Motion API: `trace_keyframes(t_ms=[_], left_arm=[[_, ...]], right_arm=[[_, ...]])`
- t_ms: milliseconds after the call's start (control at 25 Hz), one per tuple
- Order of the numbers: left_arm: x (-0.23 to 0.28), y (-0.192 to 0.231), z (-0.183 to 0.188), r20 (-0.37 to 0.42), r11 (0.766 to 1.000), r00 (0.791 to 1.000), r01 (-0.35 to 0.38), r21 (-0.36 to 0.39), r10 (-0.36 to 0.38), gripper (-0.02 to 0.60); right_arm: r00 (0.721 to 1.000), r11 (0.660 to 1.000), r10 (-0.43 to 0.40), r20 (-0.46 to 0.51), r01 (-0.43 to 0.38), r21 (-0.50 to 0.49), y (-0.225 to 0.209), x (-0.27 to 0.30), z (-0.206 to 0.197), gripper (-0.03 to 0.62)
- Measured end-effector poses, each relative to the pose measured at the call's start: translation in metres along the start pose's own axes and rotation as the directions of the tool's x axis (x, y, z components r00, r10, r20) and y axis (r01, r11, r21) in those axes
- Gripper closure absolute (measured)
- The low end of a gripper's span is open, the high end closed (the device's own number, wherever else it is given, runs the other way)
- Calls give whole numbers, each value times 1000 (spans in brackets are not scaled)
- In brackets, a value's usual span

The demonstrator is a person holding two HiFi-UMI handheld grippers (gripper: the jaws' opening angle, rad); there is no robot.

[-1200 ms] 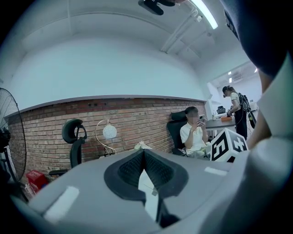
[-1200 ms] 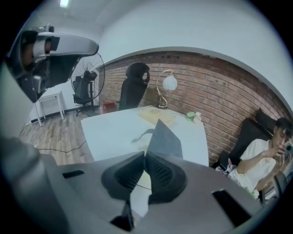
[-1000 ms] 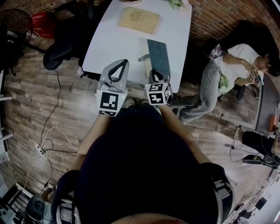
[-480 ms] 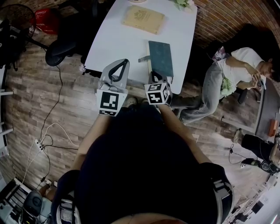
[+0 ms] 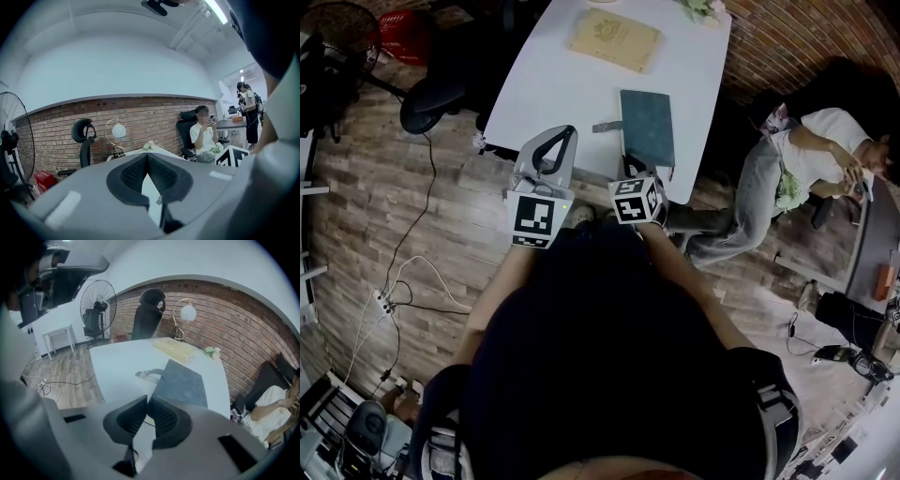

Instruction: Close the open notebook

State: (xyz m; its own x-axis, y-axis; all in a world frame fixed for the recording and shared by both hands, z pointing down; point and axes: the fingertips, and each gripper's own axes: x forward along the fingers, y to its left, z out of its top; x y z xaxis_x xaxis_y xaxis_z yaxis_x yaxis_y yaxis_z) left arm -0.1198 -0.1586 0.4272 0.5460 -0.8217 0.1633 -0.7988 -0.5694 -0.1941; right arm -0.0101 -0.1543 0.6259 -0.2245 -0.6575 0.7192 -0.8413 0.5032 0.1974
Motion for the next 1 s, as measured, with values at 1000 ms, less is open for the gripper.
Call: trace_keyframes(t_ms=[1000], left_arm=[[4, 3, -3, -18, 1000, 1000, -11, -4, 11, 586]], right_arm=[[996, 998, 62, -56, -63, -6, 8, 13, -11, 571]])
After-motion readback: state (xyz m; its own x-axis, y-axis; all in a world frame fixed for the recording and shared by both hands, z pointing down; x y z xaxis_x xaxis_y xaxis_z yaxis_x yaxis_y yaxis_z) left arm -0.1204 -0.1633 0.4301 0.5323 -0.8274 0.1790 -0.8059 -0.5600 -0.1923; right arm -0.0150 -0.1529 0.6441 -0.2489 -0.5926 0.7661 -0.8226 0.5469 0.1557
